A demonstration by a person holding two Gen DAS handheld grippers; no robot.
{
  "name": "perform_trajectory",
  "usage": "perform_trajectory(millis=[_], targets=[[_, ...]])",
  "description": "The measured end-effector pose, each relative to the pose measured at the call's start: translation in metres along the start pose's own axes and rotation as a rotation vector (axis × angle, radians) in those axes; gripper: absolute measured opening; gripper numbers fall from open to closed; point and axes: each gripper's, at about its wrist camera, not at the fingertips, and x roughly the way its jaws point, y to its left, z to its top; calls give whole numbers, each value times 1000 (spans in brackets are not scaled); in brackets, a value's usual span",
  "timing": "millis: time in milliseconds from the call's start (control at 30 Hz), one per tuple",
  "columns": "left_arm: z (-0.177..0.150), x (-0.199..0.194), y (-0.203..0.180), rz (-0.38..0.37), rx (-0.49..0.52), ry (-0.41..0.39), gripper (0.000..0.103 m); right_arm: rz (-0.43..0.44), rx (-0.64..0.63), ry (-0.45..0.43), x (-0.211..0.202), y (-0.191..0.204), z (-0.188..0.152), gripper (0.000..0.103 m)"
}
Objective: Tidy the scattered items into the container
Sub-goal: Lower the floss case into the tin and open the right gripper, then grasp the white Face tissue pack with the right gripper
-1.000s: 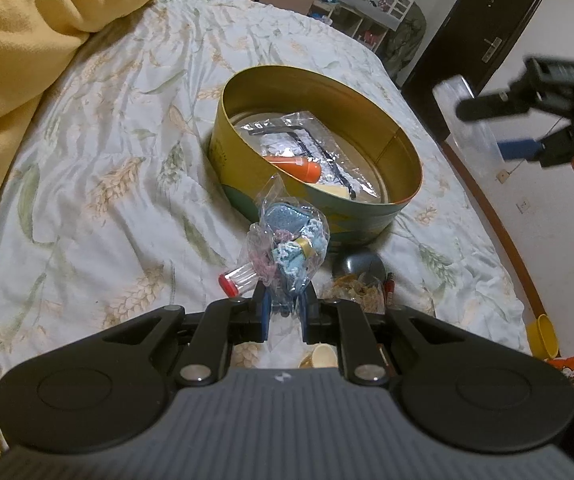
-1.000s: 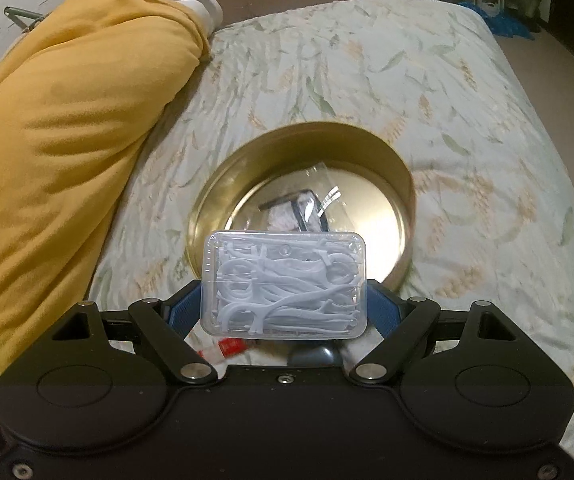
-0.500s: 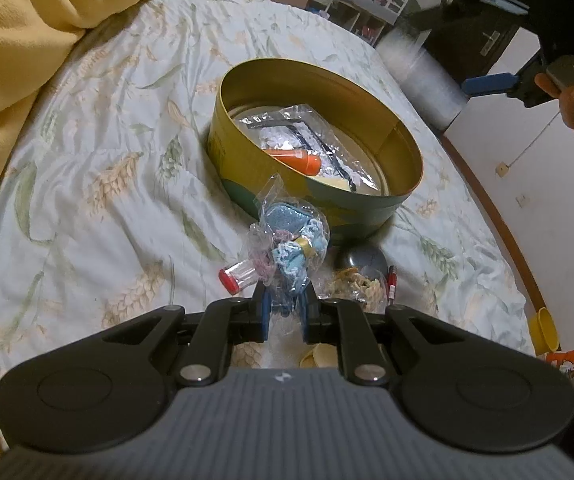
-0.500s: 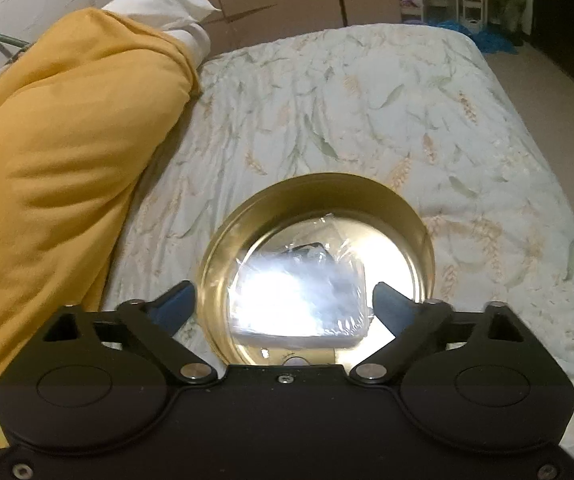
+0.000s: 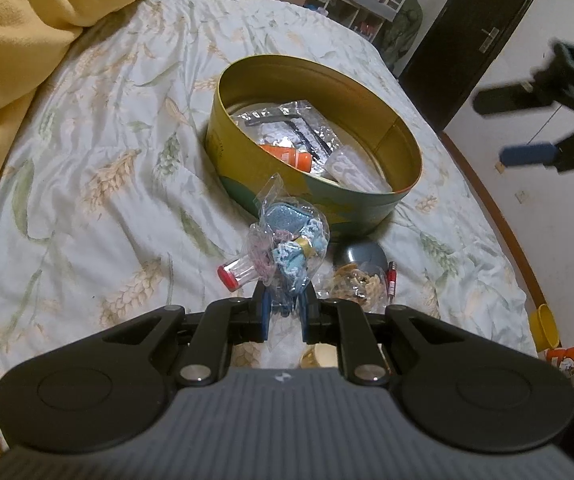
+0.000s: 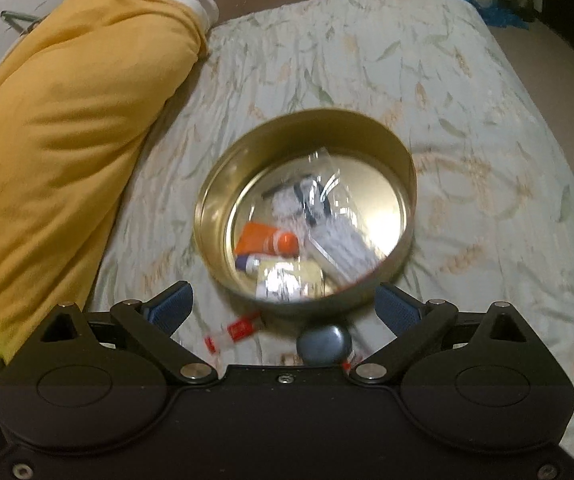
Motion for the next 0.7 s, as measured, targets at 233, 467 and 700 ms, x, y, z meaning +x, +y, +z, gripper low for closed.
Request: perform_trajectory(millis=[233,467,700], targets=[[-1,1,2,10,1,5,17,-18,34,68,-12,-16,-35,98],[-2,1,0,16,10,8,17,-109,55,189,-5,-37,-83,98],[-5,0,-3,23,22,13,17,-126,138,293,13,-54,-116,96]])
